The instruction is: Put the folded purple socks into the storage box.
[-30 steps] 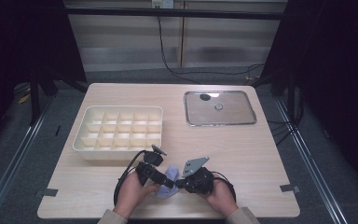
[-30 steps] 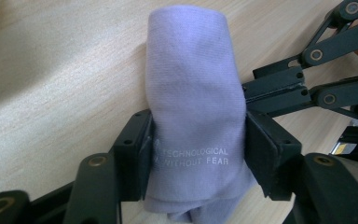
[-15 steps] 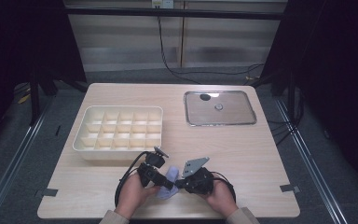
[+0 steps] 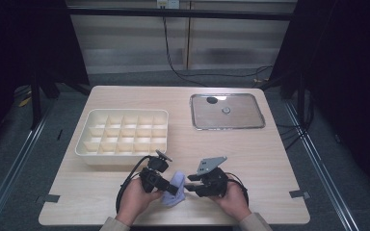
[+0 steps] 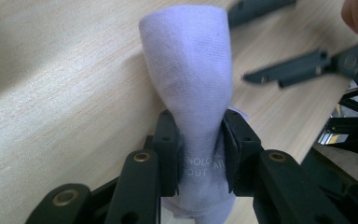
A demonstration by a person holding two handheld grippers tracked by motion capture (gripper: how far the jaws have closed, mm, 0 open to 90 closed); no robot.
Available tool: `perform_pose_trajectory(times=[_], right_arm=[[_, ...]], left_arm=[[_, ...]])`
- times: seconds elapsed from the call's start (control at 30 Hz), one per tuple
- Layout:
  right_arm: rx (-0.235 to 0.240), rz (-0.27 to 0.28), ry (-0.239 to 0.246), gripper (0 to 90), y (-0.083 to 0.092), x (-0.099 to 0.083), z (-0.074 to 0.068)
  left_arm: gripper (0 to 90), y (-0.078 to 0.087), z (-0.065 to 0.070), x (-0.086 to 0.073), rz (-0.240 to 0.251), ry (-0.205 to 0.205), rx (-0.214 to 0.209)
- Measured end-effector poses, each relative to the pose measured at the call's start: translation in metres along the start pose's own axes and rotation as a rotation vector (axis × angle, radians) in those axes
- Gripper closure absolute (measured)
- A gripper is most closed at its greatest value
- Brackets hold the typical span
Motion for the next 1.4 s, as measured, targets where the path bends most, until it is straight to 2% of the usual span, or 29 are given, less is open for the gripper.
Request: perform_pose_trajectory(times=[0.1,0.27,0.37,0.43,0.73,0.83,0.9,1.07,1.17,1.4], right_arm=[[-0.032,0.018,-0.019,49.2,0.004,0.0,0.008],[-0.082,-0.01,-0.025,36.2,0.004,-0.006,0.017],[-0.107,-0.019,-0.022,31.5,0.003,-0.01,0.022],[-0.124,-0.024,-0.029,27.4,0.002,-0.013,0.025],[-0.154,-0.048,-0.035,18.5,-0.001,-0.021,0.031],[-0.153,-0.036,-0.031,17.7,-0.001,-0.023,0.031],[-0.166,-0.032,-0.037,15.6,0.0,-0.024,0.032],[-0.163,-0.022,-0.051,14.5,0.001,-0.026,0.033],[-0.154,-0.015,-0.042,14.1,0.001,-0.026,0.033],[-0.167,0.012,-0.04,14.1,0.001,-0.028,0.033]], left_arm=[[70.3,0.007,0.0,0.003,0.009,-0.001,-0.003],[70.4,0.018,-0.002,0.008,0.021,0.002,0.004],[70.4,0.026,-0.005,0.012,0.007,-0.008,0.016],[70.3,0.031,-0.007,0.015,0.014,-0.007,0.024],[70.1,0.045,-0.013,0.022,0.024,-0.008,0.053],[70.0,0.049,-0.014,0.024,0.035,0.0,0.058],[70.0,0.052,-0.015,0.026,0.029,0.001,0.06],[69.8,0.057,-0.017,0.029,0.027,-0.002,0.063],[69.7,0.061,-0.017,0.032,0.034,0.008,0.069],[69.6,0.071,-0.02,0.039,0.026,0.009,0.08]])
Point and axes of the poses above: each handheld gripper's, and its own axes: y roughly backward along the jaws, x roughly out of its top, z roughly to its right, the point moved 3 cm from there along -y, roughly forward along the jaws, and after that the axes turned 14 degrees about z, right-handed, at the moved point
